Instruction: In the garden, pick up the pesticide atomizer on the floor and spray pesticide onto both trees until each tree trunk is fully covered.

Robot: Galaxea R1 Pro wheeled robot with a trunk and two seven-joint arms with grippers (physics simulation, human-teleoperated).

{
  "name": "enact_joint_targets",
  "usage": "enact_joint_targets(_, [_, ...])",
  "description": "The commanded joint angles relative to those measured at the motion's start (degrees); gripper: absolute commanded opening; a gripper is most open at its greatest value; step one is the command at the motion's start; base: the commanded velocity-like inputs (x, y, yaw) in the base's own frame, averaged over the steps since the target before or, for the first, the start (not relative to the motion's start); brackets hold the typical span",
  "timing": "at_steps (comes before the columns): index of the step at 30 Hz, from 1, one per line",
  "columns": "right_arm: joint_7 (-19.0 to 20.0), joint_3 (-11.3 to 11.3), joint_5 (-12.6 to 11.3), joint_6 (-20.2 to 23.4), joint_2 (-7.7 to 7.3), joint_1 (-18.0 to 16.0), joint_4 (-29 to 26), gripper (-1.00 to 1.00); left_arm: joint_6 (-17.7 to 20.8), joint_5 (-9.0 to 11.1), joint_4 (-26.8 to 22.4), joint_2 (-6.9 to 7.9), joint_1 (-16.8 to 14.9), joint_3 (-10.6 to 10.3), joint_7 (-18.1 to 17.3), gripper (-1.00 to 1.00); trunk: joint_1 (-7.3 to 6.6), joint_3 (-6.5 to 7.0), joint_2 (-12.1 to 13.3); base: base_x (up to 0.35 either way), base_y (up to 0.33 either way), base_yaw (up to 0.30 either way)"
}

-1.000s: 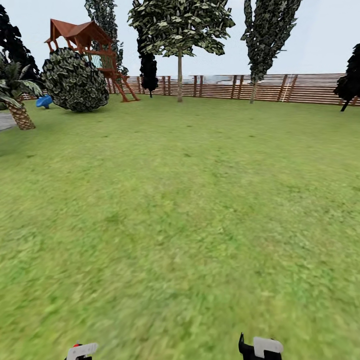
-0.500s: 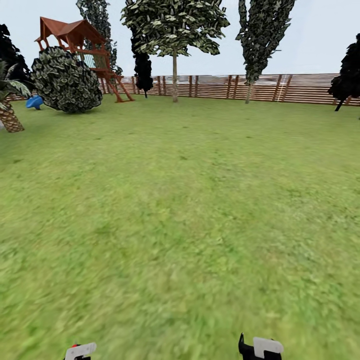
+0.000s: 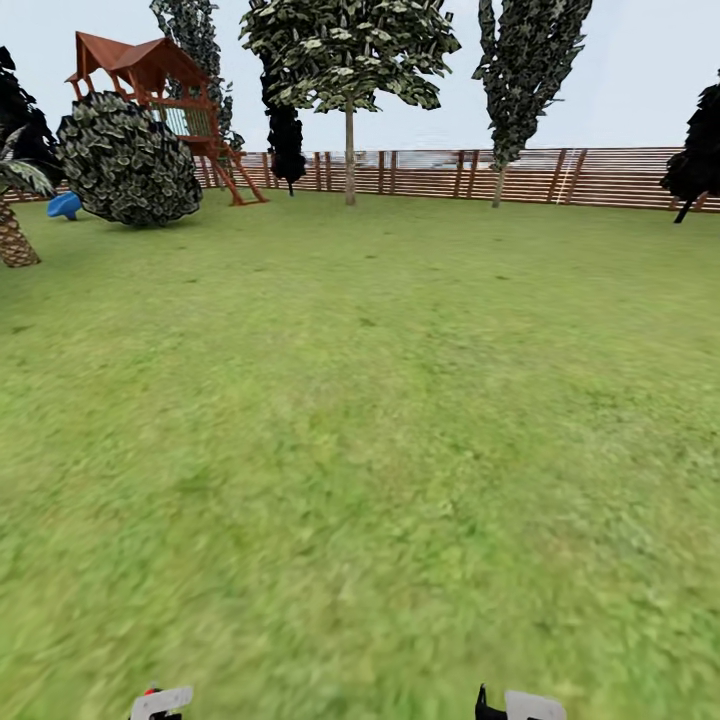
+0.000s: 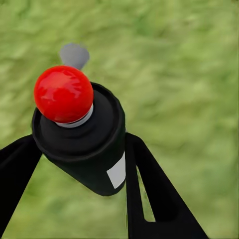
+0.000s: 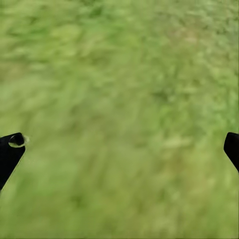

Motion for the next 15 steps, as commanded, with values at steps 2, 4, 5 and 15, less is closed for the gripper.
enact_joint_targets(2, [0.0,-0.03,0.01,0.01,-0.14,0.28,0.03,1.0,0.0,-0.01,0.02,0.0,-0.05,0.0,0.0,-1.0,0.0,0.0,0.0,0.335,0.0,0.0])
enact_joint_targets(4, [0.0,-0.04,0.01,0.01,-0.2,0.35,0.03,1.0,0.0,-0.01,0.01,0.0,-0.04,0.0,0.0,-1.0,0.0,0.0,0.0,0.335,0.0,0.0])
enact_joint_targets(5, [0.0,-0.04,0.01,0.01,-0.21,0.37,0.03,1.0,0.0,-0.01,0.02,0.0,-0.03,0.0,0.0,-1.0,0.0,0.0,0.0,0.335,0.0,0.0])
enact_joint_targets(15, [0.0,-0.04,0.01,0.01,-0.22,0.48,0.04,1.0,0.0,-0.01,0.05,-0.08,-0.02,-0.08,0.0,-1.0,0.0,0.0,0.0,0.335,0.0,0.0])
